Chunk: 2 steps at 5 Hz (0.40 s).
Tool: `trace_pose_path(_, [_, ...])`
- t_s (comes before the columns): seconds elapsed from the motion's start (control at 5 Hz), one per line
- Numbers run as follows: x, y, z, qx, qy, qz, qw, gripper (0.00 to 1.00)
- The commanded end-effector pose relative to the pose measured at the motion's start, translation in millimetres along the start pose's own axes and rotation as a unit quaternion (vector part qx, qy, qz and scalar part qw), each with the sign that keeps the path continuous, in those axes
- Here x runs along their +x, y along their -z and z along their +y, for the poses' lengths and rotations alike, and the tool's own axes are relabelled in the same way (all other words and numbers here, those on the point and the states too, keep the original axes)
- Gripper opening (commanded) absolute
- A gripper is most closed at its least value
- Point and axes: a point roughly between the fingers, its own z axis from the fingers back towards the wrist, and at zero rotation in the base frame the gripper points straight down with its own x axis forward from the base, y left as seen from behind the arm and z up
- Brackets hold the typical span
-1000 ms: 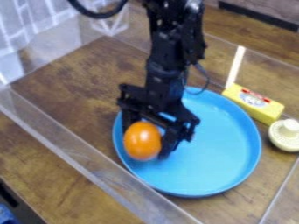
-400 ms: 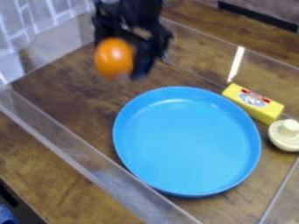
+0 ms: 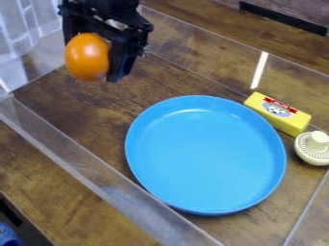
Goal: Remove the orange ball from inside the blue tray and put it on the table
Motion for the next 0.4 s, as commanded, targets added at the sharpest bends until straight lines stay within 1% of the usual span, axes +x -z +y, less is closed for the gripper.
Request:
trace_pose_path(0.0, [2.4,-15.2,-3.2,-0.008,0.000,-0.039,0.9992,0.00])
trace_pose_path(0.2, [1.9,-13.7,-9.7,-0.014,0.006,-0.046,0.9989,0.00])
